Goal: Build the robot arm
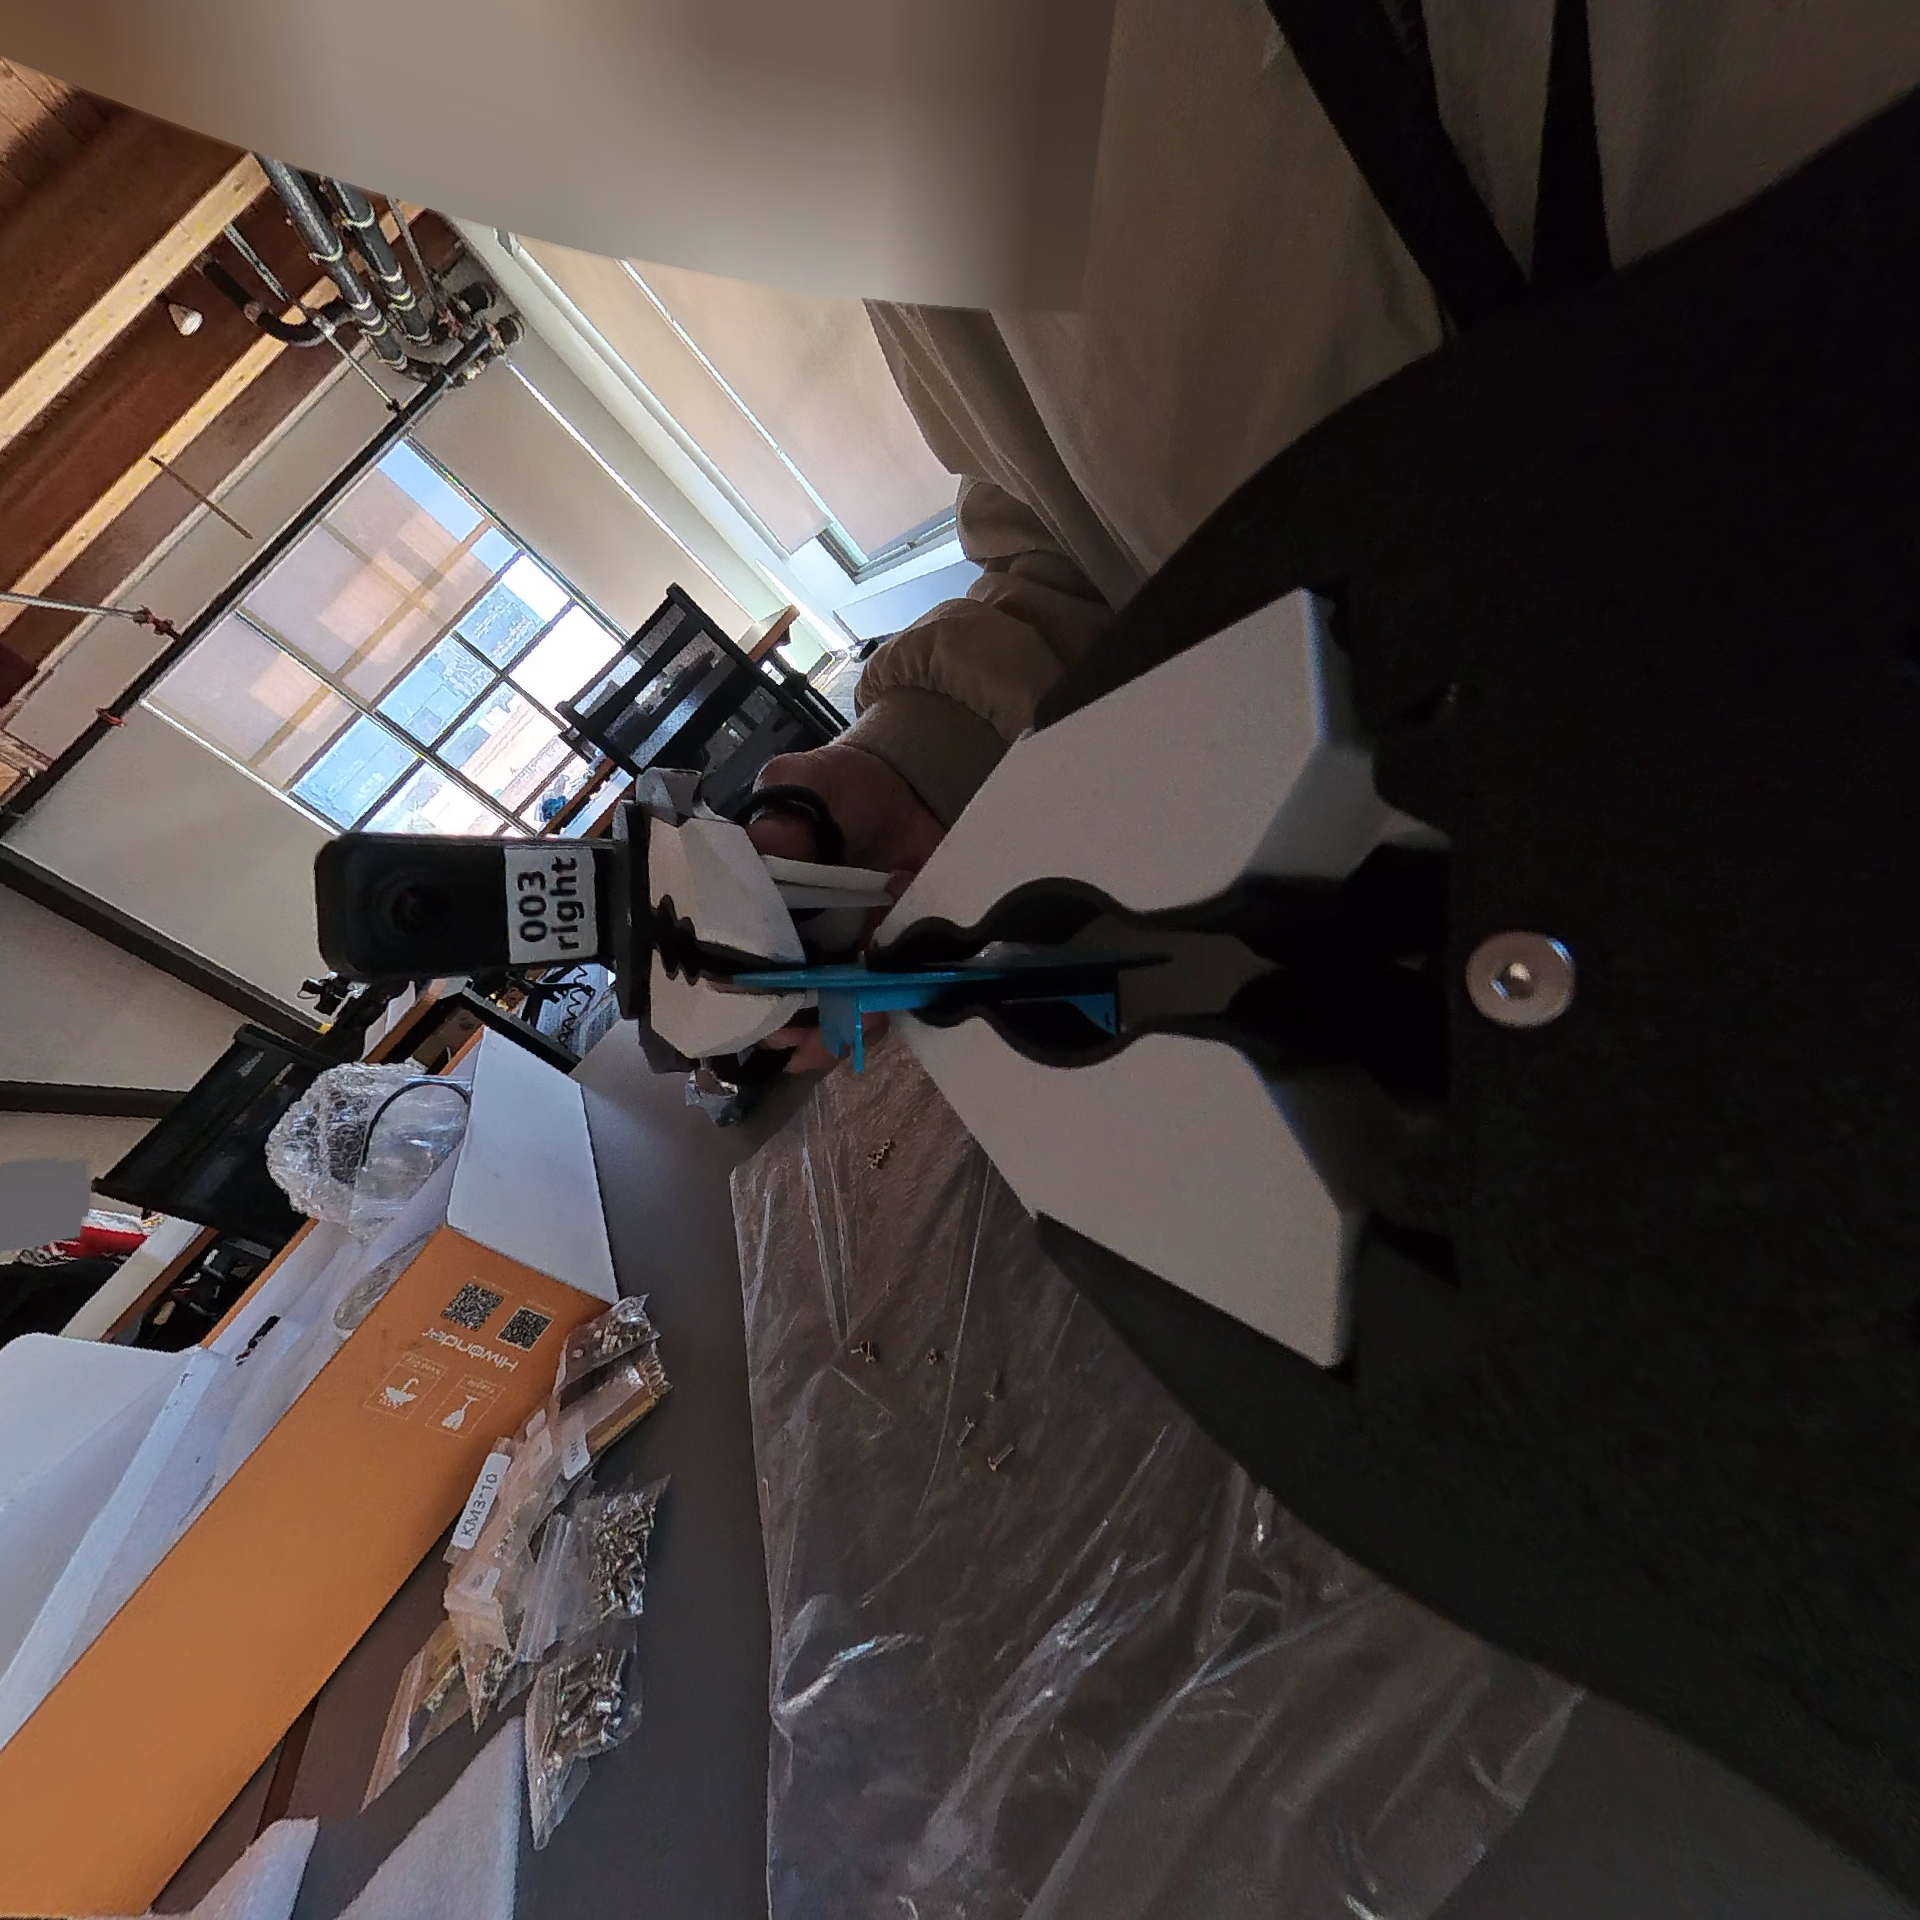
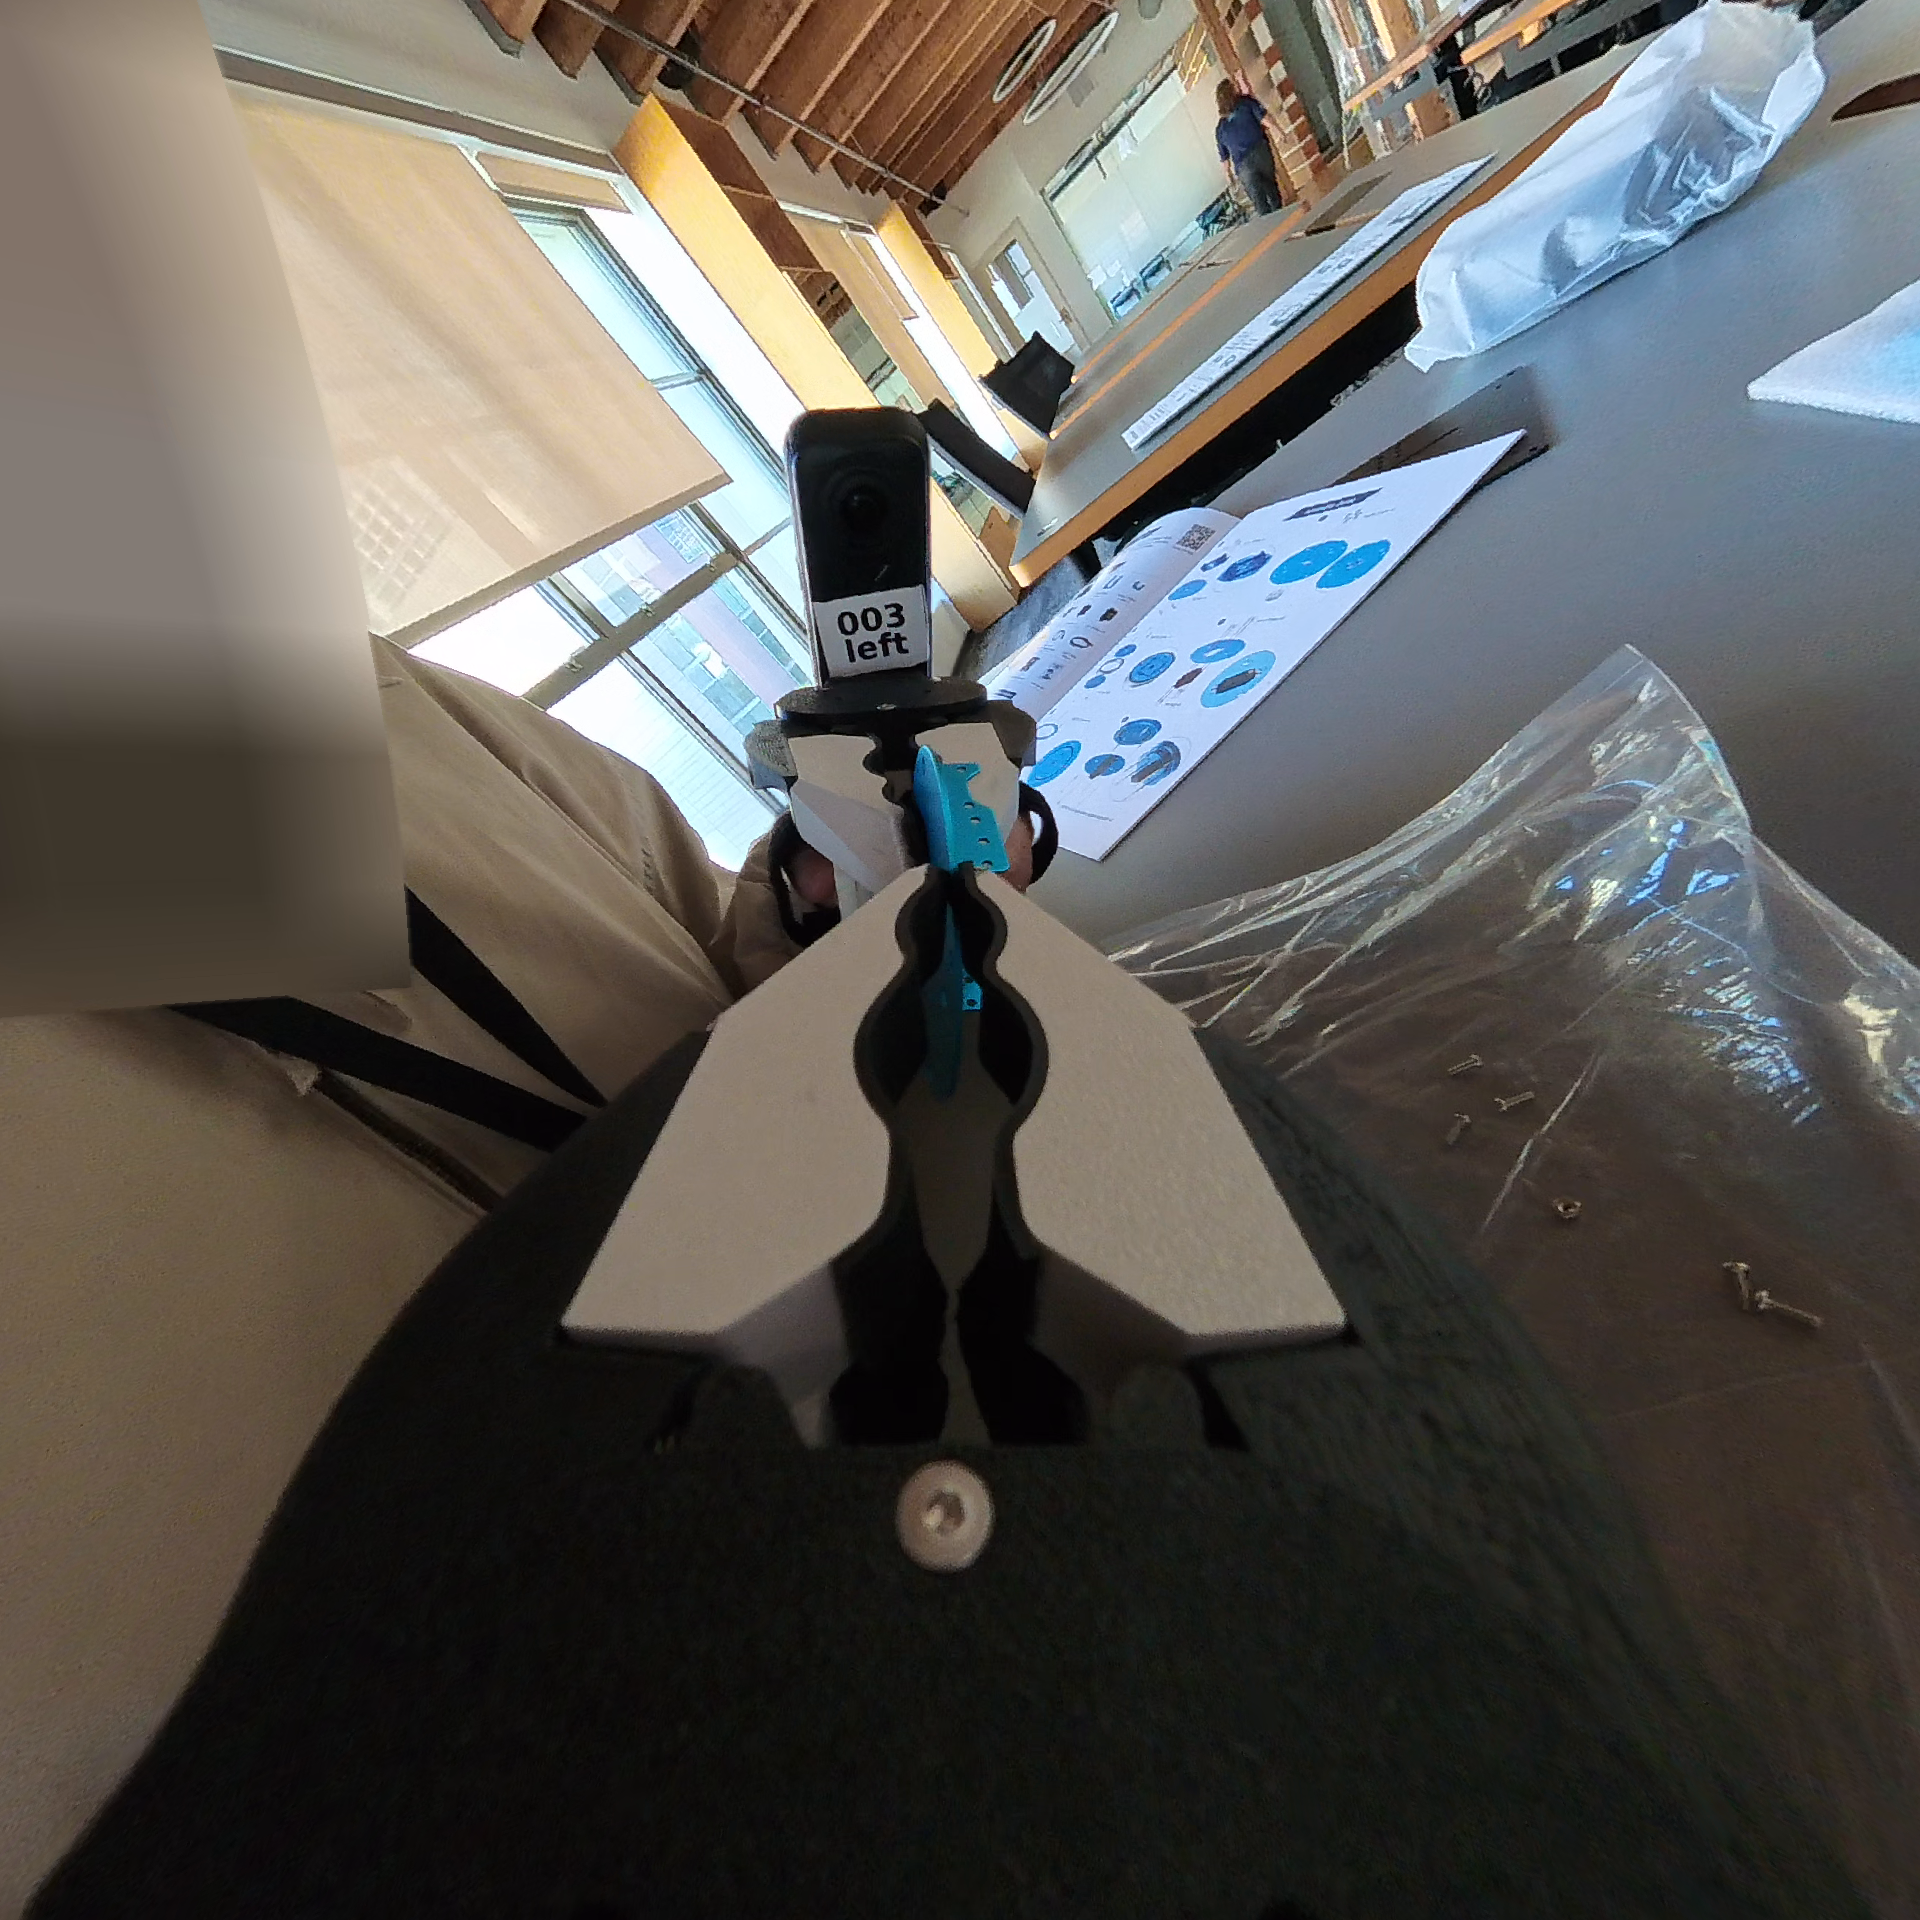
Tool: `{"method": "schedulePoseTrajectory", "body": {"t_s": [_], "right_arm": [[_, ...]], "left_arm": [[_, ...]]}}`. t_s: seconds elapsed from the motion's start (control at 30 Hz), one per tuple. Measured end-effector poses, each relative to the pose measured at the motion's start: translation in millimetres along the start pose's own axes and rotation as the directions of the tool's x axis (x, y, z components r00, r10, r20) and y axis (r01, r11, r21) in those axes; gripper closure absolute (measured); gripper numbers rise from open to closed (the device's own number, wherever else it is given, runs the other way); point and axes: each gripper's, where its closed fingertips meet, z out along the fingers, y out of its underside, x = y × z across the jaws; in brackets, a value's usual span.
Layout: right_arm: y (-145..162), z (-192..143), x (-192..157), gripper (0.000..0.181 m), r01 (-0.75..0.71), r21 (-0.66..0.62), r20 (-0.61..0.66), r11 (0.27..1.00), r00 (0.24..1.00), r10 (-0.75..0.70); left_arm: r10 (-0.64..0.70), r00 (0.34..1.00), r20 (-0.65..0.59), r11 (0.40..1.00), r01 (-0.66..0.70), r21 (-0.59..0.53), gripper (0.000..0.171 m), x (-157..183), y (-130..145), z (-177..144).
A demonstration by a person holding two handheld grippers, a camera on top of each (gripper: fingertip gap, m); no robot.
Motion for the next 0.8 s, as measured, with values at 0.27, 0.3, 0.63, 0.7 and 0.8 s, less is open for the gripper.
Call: {"method": "schedulePoseTrajectory", "body": {"t_s": [0.27,0.3,0.63,0.7,0.8], "right_arm": [[0.0,-0.4,-3.5,0.18,-0.023,0.012,0.035,1.0,0.999,0.023],[-0.1,-0.5,-3.9,0.181,-0.027,0.014,0.04,1.0,0.999,0.026],[-0.6,-0.6,-5.8,0.181,-0.035,0.022,0.058,0.999,0.998,0.034],[-0.2,-0.9,-5.5,0.181,-0.04,0.021,0.062,0.999,0.997,0.038],[-0.1,-0.8,-5.8,0.181,-0.041,0.022,0.064,0.999,0.997,0.039]], "left_arm": [[0.013,1.0,-0.01,1.0,-0.013,0.0,0.17,3.5,0.4,-0.3],[0.016,1.0,-0.011,1.0,-0.016,-0.001,0.17,3.9,0.4,-0.2],[0.016,1.0,-0.02,1.0,-0.016,-0.003,0.17,5.7,0.9,-0.5],[0.014,1.0,-0.02,1.0,-0.014,-0.005,0.17,5.6,1.2,-0.4],[0.016,1.0,-0.021,1.0,-0.016,-0.007,0.17,5.9,1.5,-0.5]]}}
